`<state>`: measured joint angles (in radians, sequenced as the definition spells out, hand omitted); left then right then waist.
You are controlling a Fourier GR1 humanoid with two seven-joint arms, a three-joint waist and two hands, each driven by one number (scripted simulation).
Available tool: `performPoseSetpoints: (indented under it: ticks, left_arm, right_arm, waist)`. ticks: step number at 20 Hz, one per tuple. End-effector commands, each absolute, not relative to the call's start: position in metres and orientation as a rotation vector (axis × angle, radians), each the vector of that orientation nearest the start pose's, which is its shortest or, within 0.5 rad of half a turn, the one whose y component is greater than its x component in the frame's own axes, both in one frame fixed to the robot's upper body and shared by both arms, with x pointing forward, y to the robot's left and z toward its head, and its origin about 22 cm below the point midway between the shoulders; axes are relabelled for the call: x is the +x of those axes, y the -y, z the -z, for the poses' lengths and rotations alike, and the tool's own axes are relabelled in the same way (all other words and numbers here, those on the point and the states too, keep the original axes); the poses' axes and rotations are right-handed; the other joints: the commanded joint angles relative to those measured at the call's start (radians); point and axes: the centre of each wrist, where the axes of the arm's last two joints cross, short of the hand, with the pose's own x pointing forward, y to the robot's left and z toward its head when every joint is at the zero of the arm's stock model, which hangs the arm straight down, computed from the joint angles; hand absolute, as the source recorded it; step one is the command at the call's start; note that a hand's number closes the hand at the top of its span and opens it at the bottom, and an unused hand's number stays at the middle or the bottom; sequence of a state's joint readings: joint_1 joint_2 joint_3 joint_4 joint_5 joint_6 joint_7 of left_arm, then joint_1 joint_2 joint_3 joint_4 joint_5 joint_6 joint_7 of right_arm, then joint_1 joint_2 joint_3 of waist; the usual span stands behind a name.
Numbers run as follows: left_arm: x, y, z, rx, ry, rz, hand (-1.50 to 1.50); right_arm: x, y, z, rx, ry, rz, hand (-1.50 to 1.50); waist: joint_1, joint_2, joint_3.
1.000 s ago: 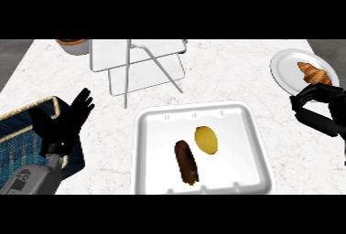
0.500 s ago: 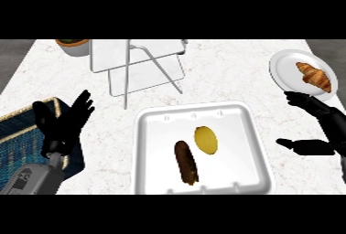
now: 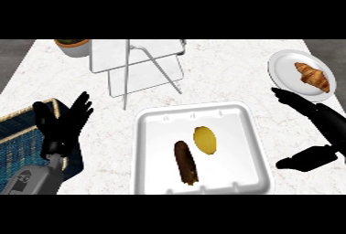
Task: Pick the lemon from the tray and place it in the tiered shelf
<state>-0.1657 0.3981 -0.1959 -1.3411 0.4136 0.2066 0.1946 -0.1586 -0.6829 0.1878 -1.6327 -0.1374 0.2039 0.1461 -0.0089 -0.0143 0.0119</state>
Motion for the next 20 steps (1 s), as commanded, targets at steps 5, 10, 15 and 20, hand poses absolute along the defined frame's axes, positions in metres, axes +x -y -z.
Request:
performPoseSetpoints:
  ticks: [5,10,15,20]
  left_arm:
    - [0.263,-0.283,0.015,0.094,1.112,-0.032,0.0]
    - [0.252,-0.295,0.02,0.105,1.125,-0.035,0.0]
    - [0.257,-0.296,0.019,0.089,1.113,-0.045,0.0]
    - [0.261,-0.289,0.024,0.084,1.096,-0.047,0.0]
  right_arm:
    - [0.275,0.229,-0.133,-0.337,1.331,-0.762,-1.5]
    - [0.269,0.201,-0.152,-0.467,1.23,-0.783,-1.5]
    - [0.275,0.164,-0.121,-0.457,1.115,-0.853,-1.5]
    - [0.276,0.138,-0.111,-0.496,1.067,-0.949,-1.5]
  waist:
    - [0.028,0.014,-0.014]
    - [0.021,0.011,-0.015]
    - [0.021,0.016,-0.013]
    - [0.015,0.017,-0.013]
